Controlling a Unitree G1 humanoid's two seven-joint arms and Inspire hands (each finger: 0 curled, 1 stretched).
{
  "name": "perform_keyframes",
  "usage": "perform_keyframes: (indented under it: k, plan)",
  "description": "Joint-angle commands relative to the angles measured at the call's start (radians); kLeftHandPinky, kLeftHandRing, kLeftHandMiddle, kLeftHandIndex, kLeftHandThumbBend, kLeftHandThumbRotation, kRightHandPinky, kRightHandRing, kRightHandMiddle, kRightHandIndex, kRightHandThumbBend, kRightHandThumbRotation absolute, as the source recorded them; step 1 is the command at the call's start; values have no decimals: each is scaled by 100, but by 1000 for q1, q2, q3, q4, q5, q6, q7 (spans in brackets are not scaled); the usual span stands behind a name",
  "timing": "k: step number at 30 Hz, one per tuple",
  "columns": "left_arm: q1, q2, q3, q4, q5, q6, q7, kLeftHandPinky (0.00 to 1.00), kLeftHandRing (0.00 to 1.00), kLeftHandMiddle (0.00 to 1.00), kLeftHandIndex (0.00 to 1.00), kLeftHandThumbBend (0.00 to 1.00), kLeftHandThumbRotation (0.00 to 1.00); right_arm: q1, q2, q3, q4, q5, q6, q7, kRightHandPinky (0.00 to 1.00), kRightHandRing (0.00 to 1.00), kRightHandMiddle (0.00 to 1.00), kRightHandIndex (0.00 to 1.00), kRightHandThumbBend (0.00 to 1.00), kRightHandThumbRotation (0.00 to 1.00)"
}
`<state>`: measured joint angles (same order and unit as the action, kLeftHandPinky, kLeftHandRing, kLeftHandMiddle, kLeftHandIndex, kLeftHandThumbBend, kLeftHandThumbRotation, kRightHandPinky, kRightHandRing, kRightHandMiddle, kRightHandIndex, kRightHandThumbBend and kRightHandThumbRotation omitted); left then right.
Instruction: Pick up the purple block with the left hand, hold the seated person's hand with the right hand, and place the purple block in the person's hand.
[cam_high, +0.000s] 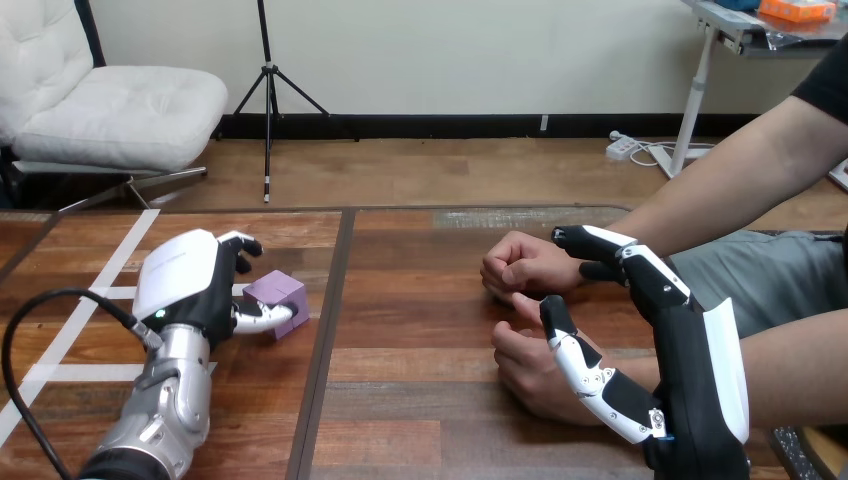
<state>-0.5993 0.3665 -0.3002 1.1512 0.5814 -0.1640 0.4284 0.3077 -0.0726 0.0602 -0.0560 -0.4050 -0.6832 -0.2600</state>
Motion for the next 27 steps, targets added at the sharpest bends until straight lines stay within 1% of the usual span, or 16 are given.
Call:
perform_keyframes:
  k: [1, 12, 20, 27]
  plan:
    - [-62, -6, -4, 17, -4, -17, 21, 59, 66, 70, 74, 66, 21, -52, 6, -8, -19, -2, -16, -14, 70, 75, 74, 71, 37, 21]
    - [-66, -8, 3, 33, -16, -18, 7, 58, 66, 70, 74, 66, 22, -50, 5, -7, -21, 5, -16, -11, 70, 75, 74, 71, 37, 21]
    - [-66, -5, -2, 40, -21, -21, 7, 58, 66, 70, 74, 66, 24, -45, 4, -7, -28, 6, -7, -7, 70, 75, 74, 71, 37, 21]
    - [-69, -3, -10, 41, -17, -11, -1, 58, 66, 71, 74, 67, 27, -44, 3, -7, -32, 8, -6, -4, 71, 75, 74, 71, 37, 21]
